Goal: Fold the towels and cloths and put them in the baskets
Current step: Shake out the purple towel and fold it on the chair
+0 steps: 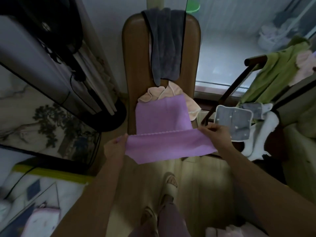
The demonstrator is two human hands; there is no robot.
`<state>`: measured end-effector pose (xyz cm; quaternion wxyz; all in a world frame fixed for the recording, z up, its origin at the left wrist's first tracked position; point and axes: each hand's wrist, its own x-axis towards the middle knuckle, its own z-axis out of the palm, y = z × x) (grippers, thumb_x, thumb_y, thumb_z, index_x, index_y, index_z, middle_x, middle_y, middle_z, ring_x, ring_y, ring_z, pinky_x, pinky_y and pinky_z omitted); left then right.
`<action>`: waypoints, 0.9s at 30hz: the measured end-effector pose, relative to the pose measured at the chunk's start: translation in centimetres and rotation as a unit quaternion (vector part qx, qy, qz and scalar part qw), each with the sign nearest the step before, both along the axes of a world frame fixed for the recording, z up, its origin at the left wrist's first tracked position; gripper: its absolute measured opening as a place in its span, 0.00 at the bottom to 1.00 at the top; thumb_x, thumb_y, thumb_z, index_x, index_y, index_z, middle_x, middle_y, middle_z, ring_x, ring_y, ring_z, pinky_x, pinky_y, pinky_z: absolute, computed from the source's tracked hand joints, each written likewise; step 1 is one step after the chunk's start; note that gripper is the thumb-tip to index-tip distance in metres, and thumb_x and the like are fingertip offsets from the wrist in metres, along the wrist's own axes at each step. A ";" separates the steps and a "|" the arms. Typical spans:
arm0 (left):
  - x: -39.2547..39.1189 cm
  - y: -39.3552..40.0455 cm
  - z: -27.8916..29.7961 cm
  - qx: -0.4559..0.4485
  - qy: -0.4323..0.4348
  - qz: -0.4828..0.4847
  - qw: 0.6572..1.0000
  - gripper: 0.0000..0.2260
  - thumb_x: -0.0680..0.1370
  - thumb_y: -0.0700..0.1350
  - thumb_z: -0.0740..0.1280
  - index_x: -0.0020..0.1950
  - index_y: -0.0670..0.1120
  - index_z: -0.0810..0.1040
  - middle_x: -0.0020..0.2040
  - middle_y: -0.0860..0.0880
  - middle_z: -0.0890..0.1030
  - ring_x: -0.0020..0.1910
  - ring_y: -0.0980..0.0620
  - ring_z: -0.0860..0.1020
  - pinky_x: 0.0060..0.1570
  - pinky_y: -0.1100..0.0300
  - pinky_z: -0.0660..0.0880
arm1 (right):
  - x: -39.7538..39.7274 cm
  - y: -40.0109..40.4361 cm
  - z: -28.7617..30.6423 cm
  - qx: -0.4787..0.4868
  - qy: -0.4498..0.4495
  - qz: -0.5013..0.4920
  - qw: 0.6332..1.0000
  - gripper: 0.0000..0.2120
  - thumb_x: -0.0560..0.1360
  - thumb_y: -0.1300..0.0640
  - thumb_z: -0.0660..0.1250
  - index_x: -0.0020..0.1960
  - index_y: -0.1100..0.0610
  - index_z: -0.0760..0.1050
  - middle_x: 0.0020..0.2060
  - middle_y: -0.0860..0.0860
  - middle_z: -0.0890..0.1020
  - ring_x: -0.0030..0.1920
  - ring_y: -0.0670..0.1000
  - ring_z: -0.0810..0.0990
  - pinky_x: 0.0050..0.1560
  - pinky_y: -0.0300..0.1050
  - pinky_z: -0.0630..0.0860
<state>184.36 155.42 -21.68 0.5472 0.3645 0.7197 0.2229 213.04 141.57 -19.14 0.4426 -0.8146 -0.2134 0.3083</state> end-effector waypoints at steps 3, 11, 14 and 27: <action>1.8 1.8 -1.9 0.027 0.010 0.006 1.000 0.15 0.76 0.48 0.69 0.55 0.37 0.80 0.53 0.42 0.80 0.53 0.43 0.78 0.53 0.55 0.73 | 2.0 2.4 -1.9 0.001 0.002 0.009 1.000 0.08 0.71 0.60 0.74 0.40 0.67 0.81 0.32 0.57 0.79 0.33 0.45 0.75 0.37 0.33 0.71; 9.4 11.8 -6.5 0.063 0.029 -0.011 0.998 0.08 0.77 0.52 0.67 0.39 0.54 0.74 0.37 0.56 0.75 0.37 0.59 0.73 0.48 0.59 0.69 | 9.8 14.3 -8.5 -0.012 -0.001 0.015 1.000 0.09 0.70 0.58 0.75 0.33 0.58 0.81 0.25 0.47 0.77 0.29 0.43 0.72 0.35 0.41 0.68; 11.8 15.9 -9.6 0.048 0.047 -0.010 0.998 0.07 0.77 0.53 0.67 0.42 0.53 0.76 0.37 0.56 0.75 0.36 0.59 0.72 0.47 0.58 0.69 | 12.3 19.1 -11.4 -0.015 -0.018 0.029 0.999 0.08 0.70 0.58 0.75 0.37 0.62 0.81 0.29 0.52 0.78 0.31 0.45 0.71 0.34 0.39 0.66; 16.8 25.0 -19.9 0.081 0.138 0.036 0.986 0.12 0.79 0.49 0.63 0.53 0.43 0.81 0.45 0.47 0.80 0.44 0.48 0.76 0.47 0.58 0.71 | 16.5 28.8 -22.3 -0.076 -0.205 0.194 0.956 0.08 0.76 0.55 0.67 0.49 0.58 0.82 0.43 0.53 0.83 0.43 0.54 0.79 0.42 0.46 0.73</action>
